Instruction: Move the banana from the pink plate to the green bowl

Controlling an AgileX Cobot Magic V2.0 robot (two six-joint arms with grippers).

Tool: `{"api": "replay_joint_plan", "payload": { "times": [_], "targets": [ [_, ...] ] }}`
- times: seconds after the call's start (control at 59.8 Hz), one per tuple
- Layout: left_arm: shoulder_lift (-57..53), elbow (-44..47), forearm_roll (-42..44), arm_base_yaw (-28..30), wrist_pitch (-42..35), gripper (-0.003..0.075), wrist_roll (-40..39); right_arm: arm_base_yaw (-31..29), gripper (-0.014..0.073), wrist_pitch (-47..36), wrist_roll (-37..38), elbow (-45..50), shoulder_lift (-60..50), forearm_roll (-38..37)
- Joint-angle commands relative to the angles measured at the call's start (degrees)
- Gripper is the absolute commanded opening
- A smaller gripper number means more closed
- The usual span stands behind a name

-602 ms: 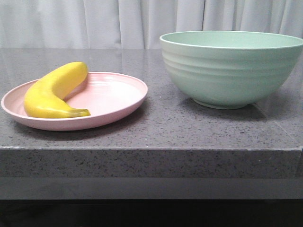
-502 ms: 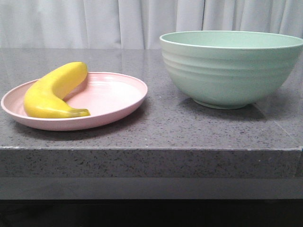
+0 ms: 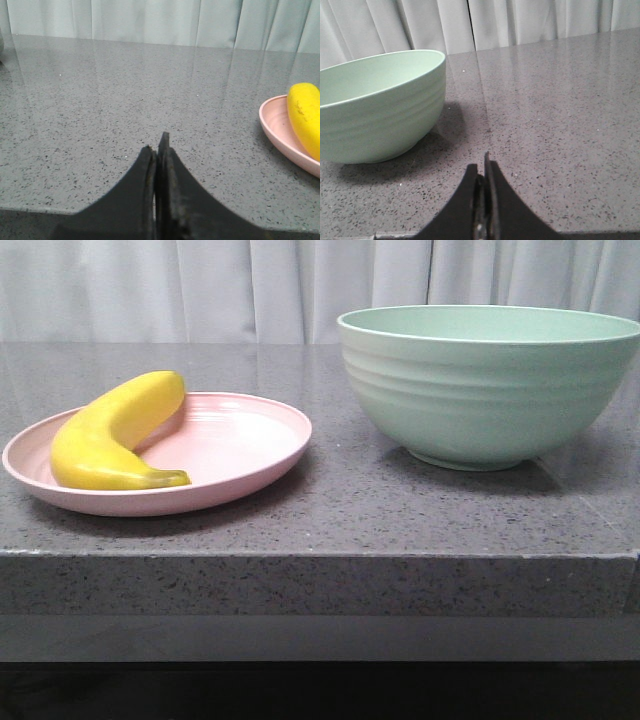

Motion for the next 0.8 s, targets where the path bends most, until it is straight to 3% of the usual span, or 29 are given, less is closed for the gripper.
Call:
{"api": "replay_joint_plan", "payload": {
  "times": [0.0,0.636,0.786],
  "targets": [
    [-1.10,0.21,-0.34,0.09,-5.03,-0.0020,-0.55,-0.38,-0.0106,-4.25,-0.06,0.07,-1.29,-0.57],
    [-1.10,0.21,-0.61,0.09,-5.30,-0.0020,-0.55,-0.38,-0.0106,-4.25,-0.06,0.07,-1.29,-0.57],
    [-1.10,-0.47,-0.60,0.09,-9.72,-0.0020,-0.55,-0.38,-0.0106,-5.71,-0.06,-0.30,-1.30,-0.57]
  ]
}}
